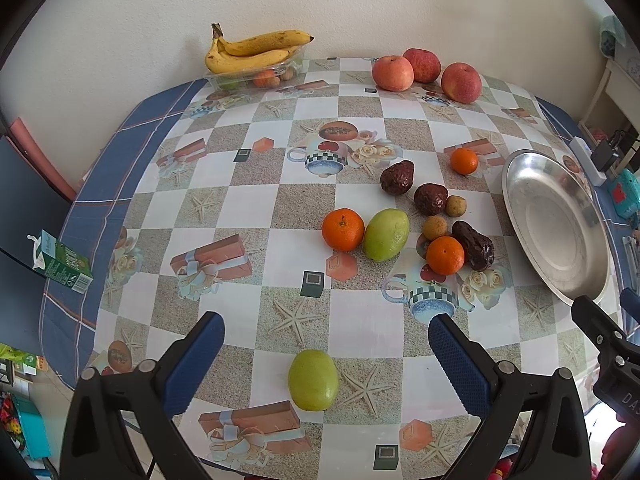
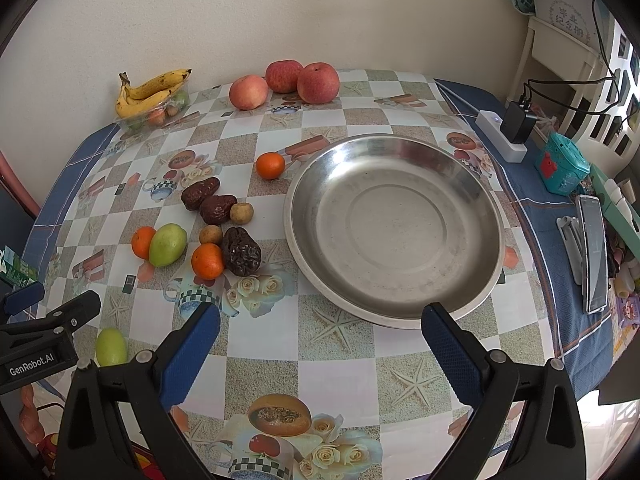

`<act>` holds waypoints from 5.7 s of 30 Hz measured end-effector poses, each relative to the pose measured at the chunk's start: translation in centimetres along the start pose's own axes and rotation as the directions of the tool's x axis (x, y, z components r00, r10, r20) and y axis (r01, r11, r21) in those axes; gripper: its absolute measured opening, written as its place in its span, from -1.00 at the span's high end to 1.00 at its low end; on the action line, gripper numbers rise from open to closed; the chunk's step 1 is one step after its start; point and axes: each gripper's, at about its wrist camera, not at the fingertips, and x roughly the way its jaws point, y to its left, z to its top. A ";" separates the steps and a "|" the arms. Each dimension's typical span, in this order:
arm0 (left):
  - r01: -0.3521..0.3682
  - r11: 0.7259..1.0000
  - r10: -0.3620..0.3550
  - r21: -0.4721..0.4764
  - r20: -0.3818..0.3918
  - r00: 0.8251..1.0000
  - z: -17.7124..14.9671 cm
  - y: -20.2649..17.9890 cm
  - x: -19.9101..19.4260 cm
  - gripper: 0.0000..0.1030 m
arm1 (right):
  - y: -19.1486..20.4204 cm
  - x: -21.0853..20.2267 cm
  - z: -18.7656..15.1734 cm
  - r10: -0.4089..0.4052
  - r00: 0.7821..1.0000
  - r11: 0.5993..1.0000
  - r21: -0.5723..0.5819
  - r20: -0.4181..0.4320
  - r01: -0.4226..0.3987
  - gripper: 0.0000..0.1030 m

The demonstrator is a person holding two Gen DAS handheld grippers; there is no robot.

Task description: Organize fruits

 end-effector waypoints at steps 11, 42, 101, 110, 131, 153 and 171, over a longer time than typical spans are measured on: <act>0.076 0.996 -0.074 0.044 -0.031 0.997 0.2 0.7 -0.1 -1.00 | 0.0 0.2 -0.1 0.005 1.000 1.000 0.001 0.000 -0.005 -0.95; 0.265 0.953 -0.247 0.145 -0.130 0.960 -4.4 4.6 5.3 -0.74 | 5.4 3.7 3.7 0.269 0.961 0.959 -0.081 -0.062 -0.273 -0.83; 0.284 0.918 -0.296 -0.277 -0.002 0.955 12.2 -3.3 6.5 0.15 | -0.2 5.5 10.9 0.136 0.991 0.982 0.133 0.003 -0.135 0.27; 0.351 0.924 -0.359 -0.152 -0.025 0.933 12.1 -10.6 7.5 0.15 | -7.8 7.7 9.6 0.002 0.998 0.962 0.274 -0.057 0.014 0.27; 0.435 0.887 -0.414 0.152 -0.150 0.898 8.3 -20.0 7.9 0.12 | -14.0 8.2 7.1 -0.076 0.989 0.904 0.410 -0.130 0.123 0.26; 0.196 0.980 -0.194 0.031 -0.053 0.979 10.0 -12.5 7.9 -0.67 | -10.4 7.6 7.5 -0.083 0.988 0.940 0.318 -0.129 0.121 -0.12; 0.045 0.998 -0.046 -0.048 -0.019 0.999 10.6 -6.4 8.8 -1.00 | -7.1 7.7 7.5 -0.095 0.993 0.967 0.231 -0.063 0.107 -0.90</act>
